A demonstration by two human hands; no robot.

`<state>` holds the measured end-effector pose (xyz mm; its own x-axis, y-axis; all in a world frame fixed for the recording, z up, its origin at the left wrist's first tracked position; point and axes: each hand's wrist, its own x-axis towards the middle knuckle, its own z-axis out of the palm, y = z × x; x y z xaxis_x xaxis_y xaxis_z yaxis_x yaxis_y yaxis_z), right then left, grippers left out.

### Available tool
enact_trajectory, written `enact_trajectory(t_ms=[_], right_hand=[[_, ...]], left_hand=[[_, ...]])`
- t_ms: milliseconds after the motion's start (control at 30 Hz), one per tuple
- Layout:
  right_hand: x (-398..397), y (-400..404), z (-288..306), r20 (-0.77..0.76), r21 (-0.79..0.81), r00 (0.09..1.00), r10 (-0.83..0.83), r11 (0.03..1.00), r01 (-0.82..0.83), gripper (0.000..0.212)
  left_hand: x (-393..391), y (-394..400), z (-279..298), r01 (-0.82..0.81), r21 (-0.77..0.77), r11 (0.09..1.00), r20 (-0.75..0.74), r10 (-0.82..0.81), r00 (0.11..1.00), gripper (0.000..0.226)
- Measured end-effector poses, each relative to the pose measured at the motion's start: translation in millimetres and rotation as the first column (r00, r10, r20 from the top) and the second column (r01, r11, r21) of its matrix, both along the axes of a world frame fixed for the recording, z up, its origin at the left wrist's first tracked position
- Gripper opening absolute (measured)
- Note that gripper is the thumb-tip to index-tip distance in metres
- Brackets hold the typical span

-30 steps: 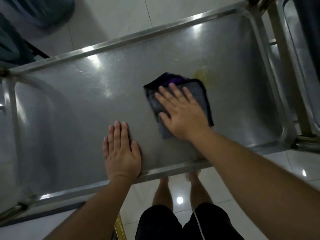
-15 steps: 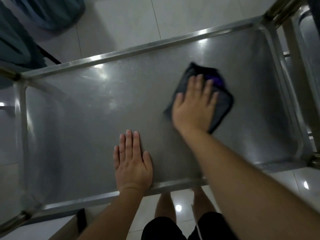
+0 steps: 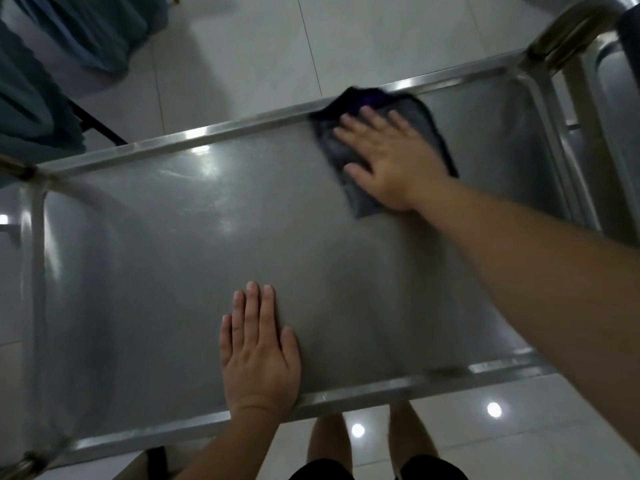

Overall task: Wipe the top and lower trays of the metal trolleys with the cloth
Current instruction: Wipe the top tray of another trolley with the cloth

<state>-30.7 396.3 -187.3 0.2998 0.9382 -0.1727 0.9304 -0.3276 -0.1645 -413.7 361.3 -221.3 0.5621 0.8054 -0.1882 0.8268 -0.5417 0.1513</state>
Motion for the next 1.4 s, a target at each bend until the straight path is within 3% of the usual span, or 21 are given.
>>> enact_trajectory(t_ms=[67, 167, 233, 267, 333, 400, 500, 600, 667, 733, 833, 1000, 1167, 1400], right_hand=[[50, -30, 1, 0.025, 0.002, 0.959, -0.282, 0.959, 0.282, 0.069], [77, -60, 0, 0.067, -0.012, 0.673, -0.737, 0.673, 0.739, 0.07], [59, -49, 1, 0.055, -0.026, 0.5, -0.864, 0.499, 0.866, 0.07], [42, -37, 4, 0.026, -0.024, 0.467, -0.884, 0.466, 0.884, 0.07], [-4, -10, 6, -0.032, -0.02, 0.548, -0.836, 0.549, 0.836, 0.07], [-69, 14, 3, -0.038, -0.008, 0.739, -0.673, 0.739, 0.673, 0.071], [-152, 43, -1, -0.086, -0.043, 0.976, -0.201, 0.979, 0.198, 0.073], [-147, 63, 1, -0.12, -0.062, 0.961, 0.247, 0.965, -0.256, 0.069], [-120, 67, -1, -0.079, -0.051, 0.943, 0.324, 0.943, -0.329, 0.067], [-83, 63, -2, -0.062, -0.036, 0.967, 0.246, 0.968, -0.248, 0.068], [-10, 40, 1, -0.045, -0.024, 0.999, -0.028, 0.999, 0.027, 0.069], [104, -54, 3, 0.029, -0.022, 0.865, -0.501, 0.865, 0.502, 0.073], [103, -122, 4, 0.027, -0.049, 0.882, -0.47, 0.881, 0.471, 0.075], [-11, -285, 3, 0.037, -0.099, 0.903, -0.429, 0.897, 0.43, 0.073]], left_hand=[[1, 0, -1, 0.003, -0.002, 1.0, -0.01, -0.003, 1.0, 0.072], [0, 0, -1, 0.007, 0.002, 1.0, -0.02, -0.007, 1.0, 0.072], [1, 0, 0, 0.003, -0.003, 1.0, -0.015, -0.003, 1.0, 0.072], [2, 0, 1, -0.001, -0.007, 1.0, -0.015, 0.001, 1.0, 0.072], [3, 0, 2, -0.001, -0.01, 1.0, -0.022, 0.001, 1.0, 0.072], [3, -1, 2, -0.001, -0.015, 1.0, -0.022, 0.001, 1.0, 0.071], [2, -1, 2, -0.01, -0.015, 1.0, -0.025, 0.01, 1.0, 0.071], [2, -1, 3, -0.01, -0.012, 1.0, -0.024, 0.01, 1.0, 0.07], [2, -1, 1, -0.01, -0.005, 1.0, -0.014, 0.01, 1.0, 0.071], [1, -1, 0, 0.0, -0.001, 1.0, -0.009, 0.0, 1.0, 0.071], [-2, 0, -3, 0.011, 0.001, 1.0, -0.012, -0.011, 1.0, 0.071], [-1, 0, -3, 0.002, 0.004, 1.0, -0.01, -0.002, 1.0, 0.071], [3, 0, 4, -0.022, -0.038, 0.999, -0.022, 0.021, 1.0, 0.071], [7, 0, 10, -0.057, -0.06, 0.997, 0.006, 0.057, 0.998, 0.071]])
